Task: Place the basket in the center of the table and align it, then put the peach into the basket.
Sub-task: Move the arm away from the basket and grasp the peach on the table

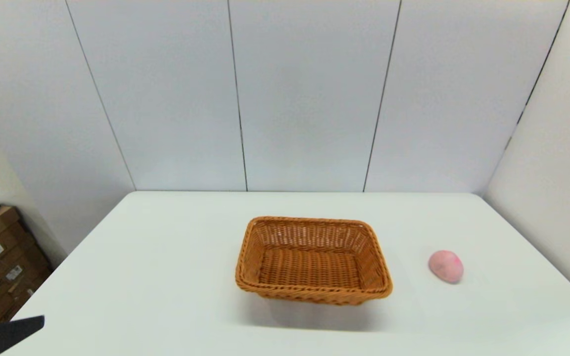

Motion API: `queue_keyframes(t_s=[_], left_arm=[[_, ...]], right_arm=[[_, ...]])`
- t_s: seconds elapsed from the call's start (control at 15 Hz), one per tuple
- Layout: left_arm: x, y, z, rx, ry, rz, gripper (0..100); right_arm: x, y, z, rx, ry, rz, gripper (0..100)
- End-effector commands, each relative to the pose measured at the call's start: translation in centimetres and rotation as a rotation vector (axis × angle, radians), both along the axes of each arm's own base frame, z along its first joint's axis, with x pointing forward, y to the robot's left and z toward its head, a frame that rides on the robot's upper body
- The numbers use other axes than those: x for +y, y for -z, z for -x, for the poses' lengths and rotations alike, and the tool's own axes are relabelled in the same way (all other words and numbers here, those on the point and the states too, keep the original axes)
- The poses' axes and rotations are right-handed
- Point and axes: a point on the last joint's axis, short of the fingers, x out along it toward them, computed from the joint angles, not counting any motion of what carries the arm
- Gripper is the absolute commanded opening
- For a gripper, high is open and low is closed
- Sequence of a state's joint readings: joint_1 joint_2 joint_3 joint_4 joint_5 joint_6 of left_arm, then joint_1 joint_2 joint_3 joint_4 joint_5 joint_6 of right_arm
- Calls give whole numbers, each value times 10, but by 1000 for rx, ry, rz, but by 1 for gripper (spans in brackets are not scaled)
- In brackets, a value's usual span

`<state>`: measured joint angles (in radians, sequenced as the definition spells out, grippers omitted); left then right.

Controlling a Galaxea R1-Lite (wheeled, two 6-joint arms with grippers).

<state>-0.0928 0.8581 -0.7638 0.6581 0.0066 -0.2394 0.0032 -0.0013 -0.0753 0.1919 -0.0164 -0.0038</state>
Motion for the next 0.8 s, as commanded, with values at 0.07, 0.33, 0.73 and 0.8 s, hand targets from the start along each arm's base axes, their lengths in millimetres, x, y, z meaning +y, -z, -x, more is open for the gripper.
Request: queue_keyframes(t_s=[0.07, 0.33, 0.73, 0.8], left_arm=[[8, 37, 72, -173, -48, -12, 100], [6, 60, 101, -209, -134, -51, 100], [5, 80, 110, -298, -66, -108, 100], [5, 89, 110, -323, -41, -110, 100]], right_arm=[[0, 0, 0, 1, 2, -1, 100], [0, 0, 0, 1, 1, -1, 100], [0, 0, 0, 0, 4, -3, 100], [0, 0, 0, 0, 3, -3, 100]])
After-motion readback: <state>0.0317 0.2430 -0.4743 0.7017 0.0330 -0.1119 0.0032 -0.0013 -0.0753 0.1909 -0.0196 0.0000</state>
